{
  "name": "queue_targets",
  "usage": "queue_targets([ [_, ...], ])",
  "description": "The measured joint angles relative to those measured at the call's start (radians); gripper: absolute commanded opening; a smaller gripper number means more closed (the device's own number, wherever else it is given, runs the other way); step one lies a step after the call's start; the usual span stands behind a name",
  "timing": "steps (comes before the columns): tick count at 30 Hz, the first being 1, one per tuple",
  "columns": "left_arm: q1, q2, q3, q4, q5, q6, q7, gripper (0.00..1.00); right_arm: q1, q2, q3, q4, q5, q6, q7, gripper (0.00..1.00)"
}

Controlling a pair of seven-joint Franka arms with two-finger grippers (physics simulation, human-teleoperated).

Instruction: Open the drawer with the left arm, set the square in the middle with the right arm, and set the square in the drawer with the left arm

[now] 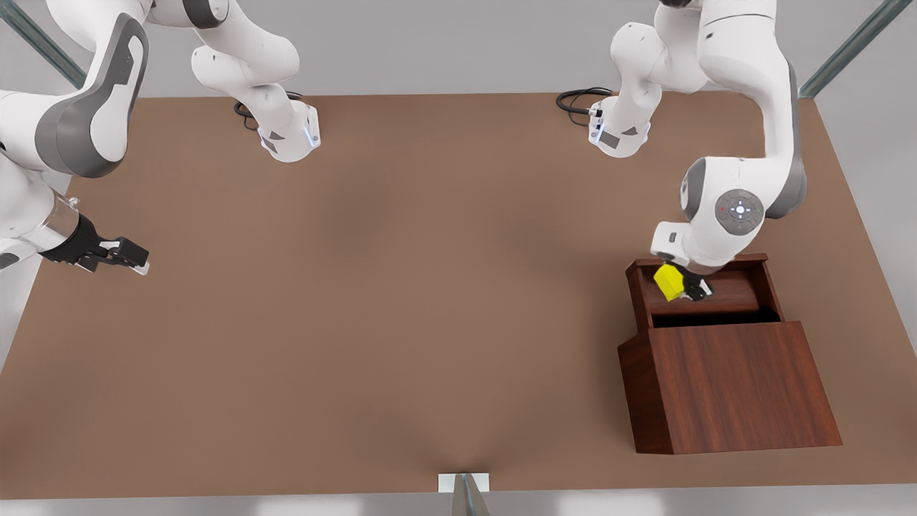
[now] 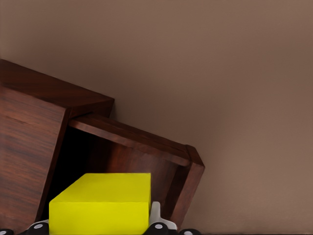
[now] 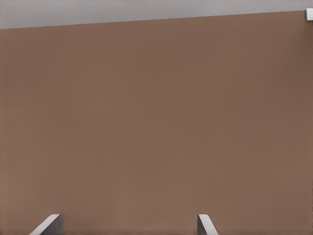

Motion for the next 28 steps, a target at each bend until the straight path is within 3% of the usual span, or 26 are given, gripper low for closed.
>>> queue_targets([
  [4,0.011,0.050,0.066,0.002,-0.044,0.033,0.099,0.69,0.000,0.000,0.000,0.000,0.001,0.000,0.000,1.00],
  [5,0.013,0.058,0.078,0.001,-0.054,0.034,0.116,0.80,0.000,0.000,0.000,0.000,0.000,0.000,0.000,1.00],
  [6,0.014,0.070,0.083,0.002,-0.064,0.033,0.119,1.00,0.000,0.000,0.000,0.000,0.000,0.000,0.000,1.00],
  [13,0.023,0.120,0.084,0.036,-0.125,0.016,0.105,1.00,0.000,0.000,0.000,0.000,-0.001,0.000,0.000,1.00],
  [15,0.021,0.122,0.085,0.158,-0.131,-0.174,-0.185,1.00,0.000,0.001,0.000,0.000,0.000,0.000,0.000,1.00],
  [19,0.017,0.125,0.071,0.356,-0.194,-0.297,-0.975,1.00,0.000,0.002,0.000,0.000,-0.001,0.000,0.000,1.00],
  [20,0.041,0.128,0.029,0.400,-0.205,-0.296,-1.054,1.00,0.000,0.002,0.000,0.000,-0.001,0.000,0.000,1.00],
  [21,0.227,0.131,-0.183,0.469,-0.209,-0.302,-1.078,1.00,0.000,0.002,0.000,0.000,-0.001,0.001,0.000,1.00],
  [23,0.451,0.120,-0.461,0.518,-0.179,-0.304,-1.088,1.00,0.000,0.002,0.000,0.000,-0.001,0.000,0.000,1.00],
  [25,0.511,0.091,-0.568,0.517,-0.120,-0.297,-1.088,1.00,0.000,0.002,0.000,0.000,-0.001,0.000,0.000,1.00],
  [28,0.527,0.061,-0.605,0.508,-0.046,-0.299,-1.088,1.00,0.000,0.002,0.000,0.000,-0.001,0.000,0.000,1.00],
])
